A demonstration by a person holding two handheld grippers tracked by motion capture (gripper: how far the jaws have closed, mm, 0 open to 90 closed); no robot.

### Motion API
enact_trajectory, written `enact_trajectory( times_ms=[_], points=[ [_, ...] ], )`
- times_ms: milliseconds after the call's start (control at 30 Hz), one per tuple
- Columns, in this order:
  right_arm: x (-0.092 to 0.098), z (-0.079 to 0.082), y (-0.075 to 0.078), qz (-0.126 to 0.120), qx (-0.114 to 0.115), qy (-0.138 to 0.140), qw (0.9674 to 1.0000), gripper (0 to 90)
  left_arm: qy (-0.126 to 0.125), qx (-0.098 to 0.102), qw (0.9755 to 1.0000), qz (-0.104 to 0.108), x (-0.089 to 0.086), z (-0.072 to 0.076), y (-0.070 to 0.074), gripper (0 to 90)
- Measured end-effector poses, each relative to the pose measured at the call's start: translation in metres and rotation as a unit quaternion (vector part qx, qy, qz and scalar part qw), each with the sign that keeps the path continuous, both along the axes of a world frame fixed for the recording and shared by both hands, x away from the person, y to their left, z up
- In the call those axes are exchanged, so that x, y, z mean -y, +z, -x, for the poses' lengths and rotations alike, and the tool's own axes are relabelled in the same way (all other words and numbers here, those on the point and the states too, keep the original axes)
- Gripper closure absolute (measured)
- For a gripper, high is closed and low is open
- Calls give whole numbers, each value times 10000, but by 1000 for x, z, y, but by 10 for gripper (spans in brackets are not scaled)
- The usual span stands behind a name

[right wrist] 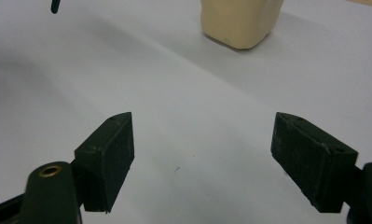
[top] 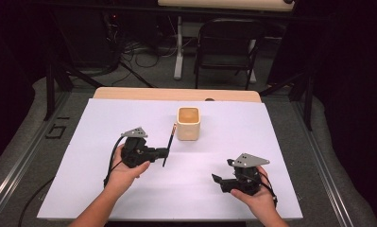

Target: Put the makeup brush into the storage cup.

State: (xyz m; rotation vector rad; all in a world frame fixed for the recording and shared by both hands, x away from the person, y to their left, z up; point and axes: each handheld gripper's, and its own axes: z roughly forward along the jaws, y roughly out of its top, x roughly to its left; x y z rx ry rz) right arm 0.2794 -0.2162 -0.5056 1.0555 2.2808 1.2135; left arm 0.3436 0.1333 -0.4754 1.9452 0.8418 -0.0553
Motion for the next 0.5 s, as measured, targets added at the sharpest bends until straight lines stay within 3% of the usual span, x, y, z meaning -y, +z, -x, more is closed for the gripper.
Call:
enact_trajectory(
  times_ms=[267, 500],
  points=[
    [-1, -18, 14, -116, -191, 36, 9997, 195, 63, -24, 10000, 73, -1, 0, -3, 849],
    [-3, -31, 25, -216, -368, 63, 9991, 174, 224, -9, 9994, 271, -2, 1, -8, 849]
  ],
)
